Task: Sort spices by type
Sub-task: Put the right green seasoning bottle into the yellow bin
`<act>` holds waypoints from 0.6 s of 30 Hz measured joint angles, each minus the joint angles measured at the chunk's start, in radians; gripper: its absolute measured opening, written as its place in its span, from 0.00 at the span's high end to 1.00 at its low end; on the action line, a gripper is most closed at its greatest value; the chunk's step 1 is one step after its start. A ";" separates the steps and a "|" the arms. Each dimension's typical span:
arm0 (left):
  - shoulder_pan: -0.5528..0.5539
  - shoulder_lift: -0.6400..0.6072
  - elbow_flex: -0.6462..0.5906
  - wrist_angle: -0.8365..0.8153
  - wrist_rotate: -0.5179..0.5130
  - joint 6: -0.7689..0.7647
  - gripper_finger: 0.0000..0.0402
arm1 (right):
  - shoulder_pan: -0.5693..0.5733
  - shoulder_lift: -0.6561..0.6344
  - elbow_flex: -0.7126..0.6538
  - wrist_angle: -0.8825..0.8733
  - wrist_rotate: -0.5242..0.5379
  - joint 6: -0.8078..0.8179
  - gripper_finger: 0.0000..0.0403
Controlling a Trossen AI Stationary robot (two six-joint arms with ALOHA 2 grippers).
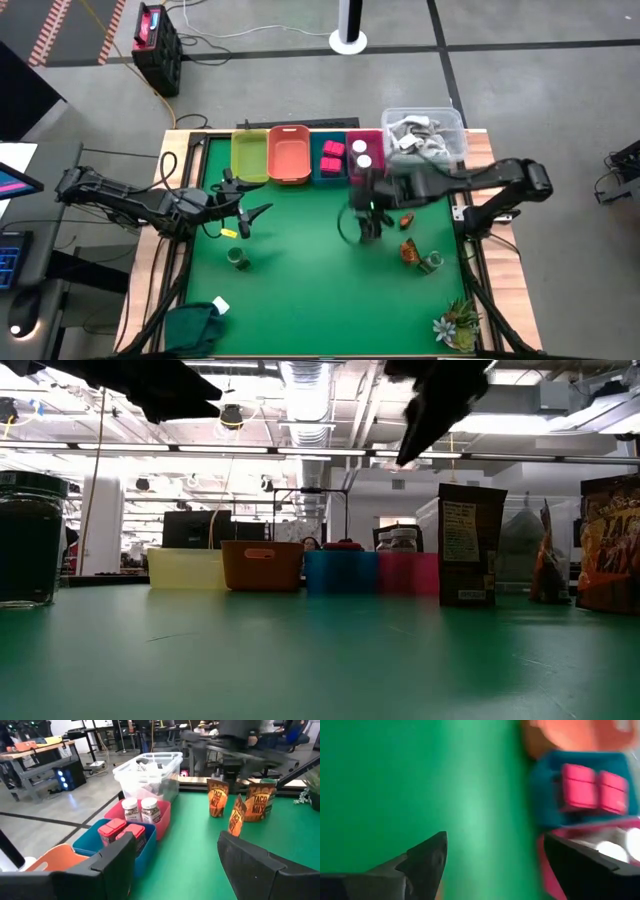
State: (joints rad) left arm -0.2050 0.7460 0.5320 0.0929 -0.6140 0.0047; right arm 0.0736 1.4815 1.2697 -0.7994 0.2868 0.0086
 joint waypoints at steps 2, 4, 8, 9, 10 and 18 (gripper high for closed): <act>0.000 0.000 0.000 0.001 0.001 -0.015 0.34 | 0.063 0.000 0.000 -0.031 -0.004 0.018 0.14; 0.000 0.000 0.000 0.001 0.004 -0.040 0.34 | 0.116 0.000 0.000 -0.058 -0.004 0.047 0.16; 0.000 0.030 0.001 0.060 0.065 -0.104 0.34 | 0.188 -0.004 0.000 -0.109 0.037 0.145 0.21; 0.000 0.051 0.006 0.078 0.069 -0.105 0.34 | 0.202 -0.008 0.000 -0.132 0.058 0.172 0.22; 0.000 0.077 0.015 0.091 0.074 -0.106 0.34 | 0.213 -0.013 0.000 -0.155 0.071 0.192 0.23; 0.000 0.308 0.156 0.103 0.078 -0.088 0.34 | 0.248 -0.066 0.000 -0.374 0.076 0.366 0.25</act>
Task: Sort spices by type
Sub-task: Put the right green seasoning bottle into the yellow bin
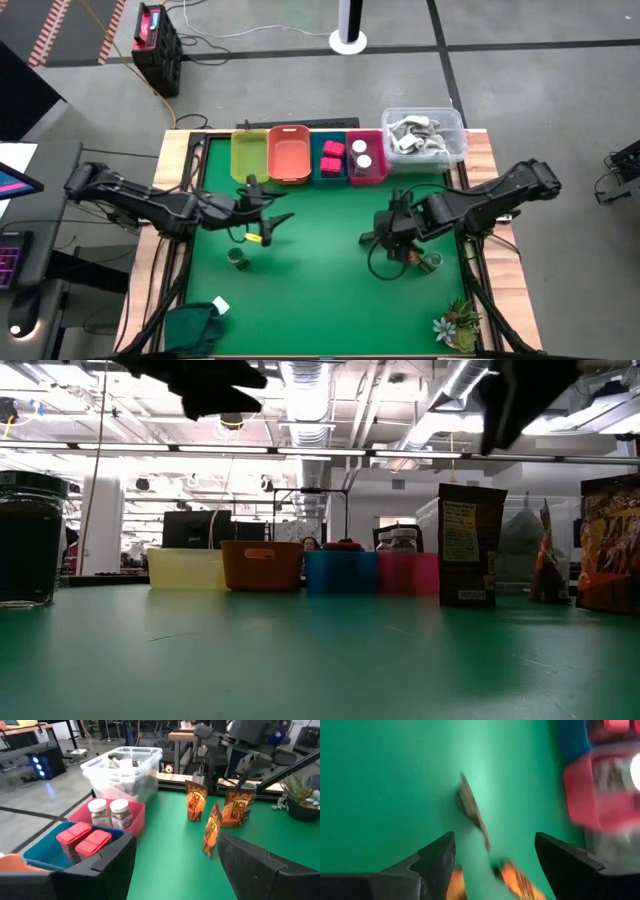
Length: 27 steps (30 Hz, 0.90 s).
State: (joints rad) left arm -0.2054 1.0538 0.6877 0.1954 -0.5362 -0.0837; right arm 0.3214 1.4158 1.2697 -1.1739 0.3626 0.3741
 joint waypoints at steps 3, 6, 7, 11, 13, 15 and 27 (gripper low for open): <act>-0.004 0.055 0.037 -0.006 0.008 0.008 0.34 | 0.009 -0.021 0.000 -0.075 -0.059 0.057 0.25; -0.008 0.080 0.059 -0.022 0.008 0.009 0.34 | 0.014 -0.046 0.000 -0.128 -0.162 0.142 0.25; -0.009 0.081 0.063 -0.031 0.009 0.012 0.34 | 0.017 -0.052 0.000 -0.151 -0.189 0.182 0.25; -0.008 0.073 0.072 -0.049 0.008 0.021 0.34 | 0.055 -0.065 0.000 -0.263 -0.206 0.331 0.25; -0.008 0.064 0.072 -0.049 0.008 0.036 0.34 | 0.083 -0.065 0.000 -0.312 -0.211 0.395 0.25; -0.008 0.053 0.072 -0.049 0.008 0.048 0.34 | 0.109 -0.065 -0.005 -0.324 -0.243 0.457 0.25; -0.003 0.025 0.071 -0.046 0.006 0.113 0.34 | 0.258 -0.075 -0.179 -0.214 -0.395 0.717 0.25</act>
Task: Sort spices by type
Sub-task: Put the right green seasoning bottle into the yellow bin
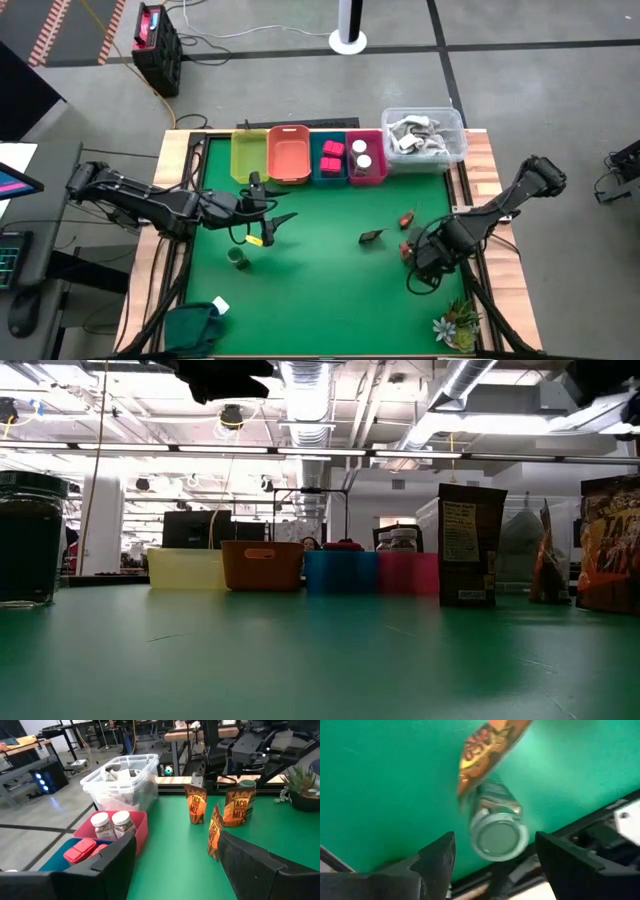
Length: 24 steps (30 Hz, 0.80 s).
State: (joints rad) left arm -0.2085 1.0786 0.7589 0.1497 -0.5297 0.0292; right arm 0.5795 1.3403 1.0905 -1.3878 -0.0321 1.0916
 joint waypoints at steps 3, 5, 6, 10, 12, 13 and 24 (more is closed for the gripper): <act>0.000 -0.001 0.000 -0.003 0.000 0.010 0.34 | 0.022 0.000 -0.011 0.003 -0.001 0.041 0.25; 0.000 -0.002 0.000 -0.003 0.000 0.012 0.34 | 0.032 0.000 -0.023 -0.007 -0.001 0.064 0.25; 0.000 -0.002 0.000 -0.002 0.000 0.012 0.34 | 0.037 0.000 -0.029 -0.010 -0.001 0.073 0.25; 0.000 -0.002 0.000 -0.003 0.000 0.011 0.34 | 0.050 0.000 -0.037 0.003 -0.001 0.090 0.25; 0.000 -0.002 0.000 -0.002 0.000 0.011 0.34 | 0.050 0.000 -0.043 0.008 0.000 0.089 0.25; 0.000 -0.002 0.000 -0.002 0.000 0.012 0.34 | 0.050 0.000 -0.049 0.009 0.000 0.089 0.25; 0.000 -0.002 0.000 -0.002 0.000 0.012 0.34 | 0.022 0.000 -0.186 0.196 0.000 0.028 0.25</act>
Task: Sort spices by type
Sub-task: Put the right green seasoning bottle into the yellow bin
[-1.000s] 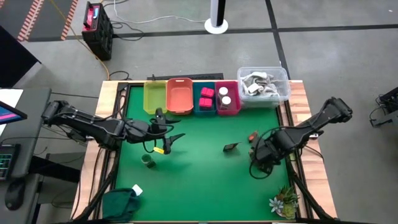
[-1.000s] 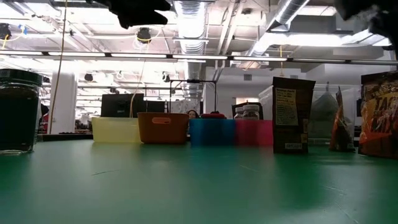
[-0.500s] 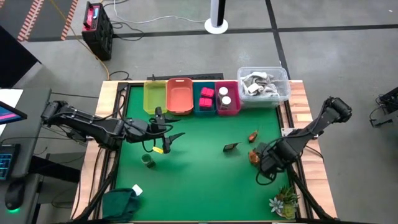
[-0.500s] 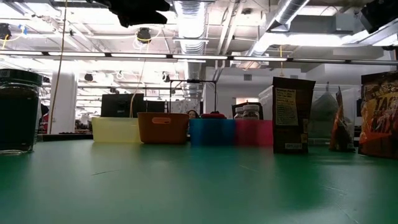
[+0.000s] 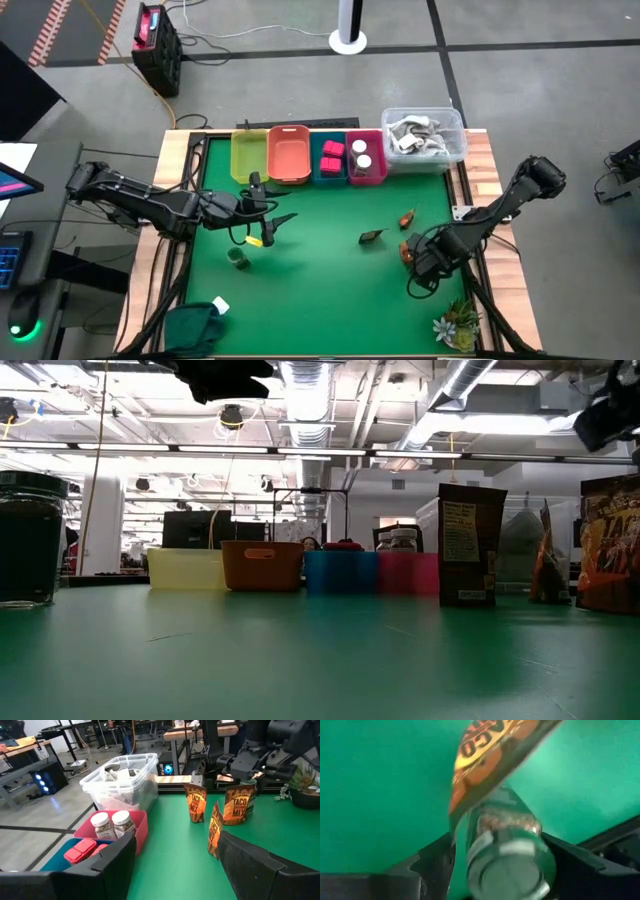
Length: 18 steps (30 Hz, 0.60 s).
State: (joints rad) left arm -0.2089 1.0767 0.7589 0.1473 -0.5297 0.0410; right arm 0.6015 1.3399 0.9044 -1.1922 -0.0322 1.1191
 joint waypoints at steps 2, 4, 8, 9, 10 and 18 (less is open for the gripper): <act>0.000 0.000 0.000 0.000 0.000 0.000 0.34 | -0.012 0.000 -0.021 0.019 0.000 -0.014 0.25; 0.000 0.000 0.000 0.000 0.000 0.000 0.34 | -0.026 0.000 -0.043 0.042 -0.003 -0.028 0.25; 0.000 0.000 0.000 0.000 0.000 0.000 0.34 | -0.051 0.000 -0.079 0.071 -0.025 -0.066 0.28; 0.000 0.000 0.000 0.000 0.000 -0.001 0.34 | -0.055 0.000 -0.081 0.070 -0.026 -0.073 0.30; 0.000 0.000 0.000 0.000 0.000 -0.001 0.34 | -0.059 0.000 -0.081 0.070 -0.027 -0.081 0.33; 0.000 0.000 0.000 0.000 0.000 0.003 0.34 | -0.103 0.000 -0.059 0.073 -0.145 -0.123 0.45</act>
State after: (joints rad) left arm -0.2089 1.0767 0.7586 0.1472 -0.5297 0.0444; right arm 0.4985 1.3403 0.8453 -1.1192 -0.1769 0.9963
